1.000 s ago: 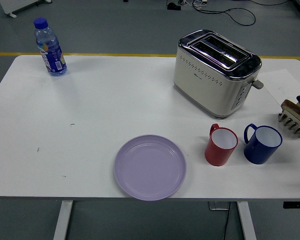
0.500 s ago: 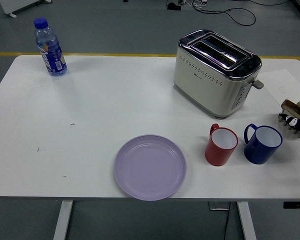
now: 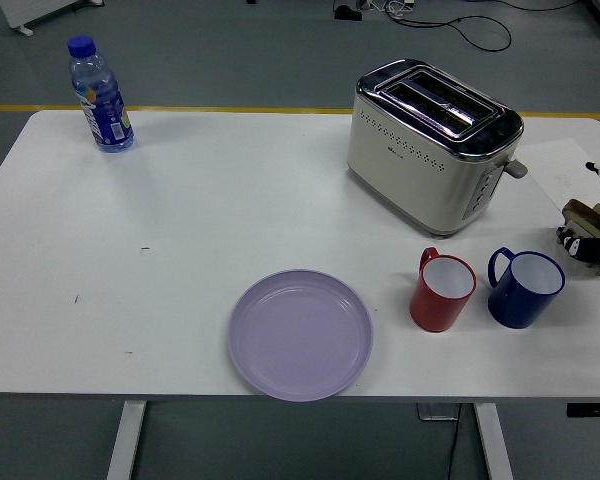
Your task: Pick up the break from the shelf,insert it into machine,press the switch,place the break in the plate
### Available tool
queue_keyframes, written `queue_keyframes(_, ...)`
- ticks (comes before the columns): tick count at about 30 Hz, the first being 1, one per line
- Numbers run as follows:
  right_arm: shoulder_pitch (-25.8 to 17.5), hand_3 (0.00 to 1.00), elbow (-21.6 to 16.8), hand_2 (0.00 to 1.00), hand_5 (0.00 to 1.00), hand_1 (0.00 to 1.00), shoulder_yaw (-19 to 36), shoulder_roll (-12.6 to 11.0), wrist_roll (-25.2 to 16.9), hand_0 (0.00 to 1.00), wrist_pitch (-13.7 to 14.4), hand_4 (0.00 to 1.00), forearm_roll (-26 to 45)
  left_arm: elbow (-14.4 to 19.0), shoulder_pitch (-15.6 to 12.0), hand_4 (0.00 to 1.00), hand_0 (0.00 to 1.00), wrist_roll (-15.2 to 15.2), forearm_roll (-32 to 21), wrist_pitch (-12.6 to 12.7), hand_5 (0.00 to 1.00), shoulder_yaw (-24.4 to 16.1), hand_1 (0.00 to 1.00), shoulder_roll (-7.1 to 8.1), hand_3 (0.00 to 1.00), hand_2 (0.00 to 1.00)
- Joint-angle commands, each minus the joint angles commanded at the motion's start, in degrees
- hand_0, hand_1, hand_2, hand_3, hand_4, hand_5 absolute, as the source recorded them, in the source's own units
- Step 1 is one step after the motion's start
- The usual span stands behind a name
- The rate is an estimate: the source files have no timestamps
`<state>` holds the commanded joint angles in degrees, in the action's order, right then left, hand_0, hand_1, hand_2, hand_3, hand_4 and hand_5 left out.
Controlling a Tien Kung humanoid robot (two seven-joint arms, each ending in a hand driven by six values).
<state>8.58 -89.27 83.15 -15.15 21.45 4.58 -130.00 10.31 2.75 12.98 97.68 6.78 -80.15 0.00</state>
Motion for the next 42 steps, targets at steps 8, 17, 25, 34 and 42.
queue_keyframes(8, 4.3, 0.906, 5.8, 0.91, 0.112, 0.87, -1.6, 1.1, 4.2, 0.944, 0.3, 0.847, 0.0, 0.0, 0.0, 0.32, 0.612, 0.1, -0.2, 0.1, 0.931, 0.1, 0.475, 0.0, 0.562, 0.443)
queue_keyframes(17, 8.2, 0.854, 8.8, 0.809, 0.115, 0.808, -3.5, 0.2, 9.6, 0.845, -1.7, 0.842, 0.0, 0.0, 0.0, 0.321, 0.612, 0.2, -0.6, 0.1, 0.932, 0.5, 0.475, 0.0, 0.563, 0.444)
queue_keyframes(25, 10.3, 0.728, 10.7, 0.605, 0.117, 0.618, -5.1, -0.8, 12.3, 0.631, -3.0, 0.822, 0.0, 0.0, 0.1, 0.32, 0.612, 0.2, -1.4, 0.2, 0.932, 1.3, 0.473, 0.0, 0.562, 0.443)
queue_keyframes(34, 12.2, 0.701, 13.3, 0.57, 0.122, 0.575, -7.3, -1.0, 13.8, 0.58, -3.0, 0.81, 0.0, 0.0, 0.1, 0.32, 0.613, 0.2, -1.8, 0.2, 0.932, 1.7, 0.473, 0.0, 0.56, 0.442)
queue_keyframes(42, 14.0, 0.615, 15.9, 0.5, 0.121, 0.496, -10.3, -1.8, 15.5, 0.494, 0.5, 0.728, 0.0, 0.0, 0.3, 0.32, 0.613, 0.2, -2.6, 0.4, 0.931, 2.3, 0.472, 0.0, 0.559, 0.44)
